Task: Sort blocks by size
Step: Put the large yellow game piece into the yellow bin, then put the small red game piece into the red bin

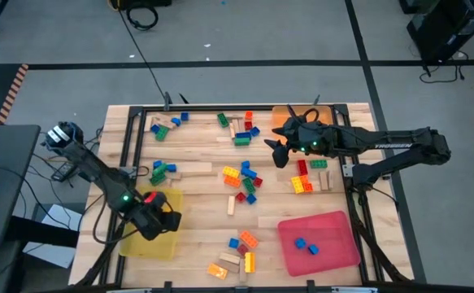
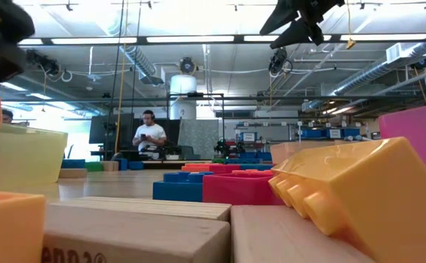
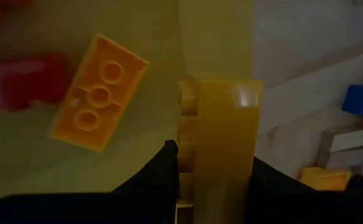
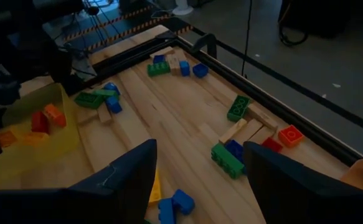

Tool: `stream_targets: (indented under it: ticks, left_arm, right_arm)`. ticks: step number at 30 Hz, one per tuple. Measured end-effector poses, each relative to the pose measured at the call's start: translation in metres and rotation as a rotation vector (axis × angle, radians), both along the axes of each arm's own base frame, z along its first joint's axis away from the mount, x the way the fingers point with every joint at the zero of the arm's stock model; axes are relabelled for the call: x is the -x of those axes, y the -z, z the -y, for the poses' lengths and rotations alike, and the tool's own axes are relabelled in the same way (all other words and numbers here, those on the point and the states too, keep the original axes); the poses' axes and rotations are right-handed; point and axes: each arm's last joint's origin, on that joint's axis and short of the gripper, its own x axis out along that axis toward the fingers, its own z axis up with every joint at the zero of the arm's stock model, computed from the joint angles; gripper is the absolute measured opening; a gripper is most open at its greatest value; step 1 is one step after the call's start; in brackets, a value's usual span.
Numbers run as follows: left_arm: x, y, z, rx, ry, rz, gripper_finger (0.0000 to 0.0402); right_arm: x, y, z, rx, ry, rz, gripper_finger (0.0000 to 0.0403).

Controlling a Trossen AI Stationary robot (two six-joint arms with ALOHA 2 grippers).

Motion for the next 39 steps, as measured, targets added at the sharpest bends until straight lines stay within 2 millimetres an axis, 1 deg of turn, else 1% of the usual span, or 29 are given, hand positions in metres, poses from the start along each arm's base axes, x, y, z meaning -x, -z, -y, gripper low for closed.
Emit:
stream_targets:
  ticks: [3, 6, 11, 13, 15, 23, 28, 32, 39]
  left_arm:
    - [0.003, 0.009, -0.002, 0.021, -0.047, -0.015, 0.0122]
    - [0.005, 0.013, -0.004, 0.024, -0.054, -0.034, 0.014]
    - [0.005, 0.015, -0.004, 0.021, -0.051, -0.04, 0.0167]
    - [0.005, 0.015, -0.004, 0.006, -0.021, -0.037, 0.0173]
    - [0.005, 0.014, -0.004, -0.005, 0.009, -0.032, 0.0176]
    - [0.006, 0.014, -0.004, 0.005, 0.02, -0.041, 0.0177]
    - [0.008, 0.01, -0.006, 0.017, 0.024, -0.03, 0.0177]
    - [0.013, 0.003, -0.011, 0.014, 0.02, -0.02, 0.0177]
    - [0.025, -0.015, -0.024, -0.015, 0.02, 0.003, 0.0177]
  right_arm:
    - [0.0, 0.0, 0.0, 0.001, -0.001, -0.001, 0.0252]
    - [0.0, 0.0, 0.0, -0.003, -0.007, 0.0, 0.0253]
    - [0.0, 0.0, -0.001, -0.009, -0.026, -0.003, 0.0249]
    - [0.0, 0.001, -0.001, -0.01, -0.027, -0.007, 0.0248]
    - [0.0, 0.001, -0.001, -0.01, -0.027, -0.007, 0.0247]
    - [0.0, 0.001, -0.001, -0.014, -0.025, -0.005, 0.0248]
    - [0.0, 0.001, -0.001, -0.014, -0.025, -0.005, 0.0247]
    - [0.0, 0.001, -0.001, -0.014, -0.025, -0.004, 0.0249]
    - [0.0, 0.0, -0.001, -0.013, -0.025, 0.003, 0.0247]
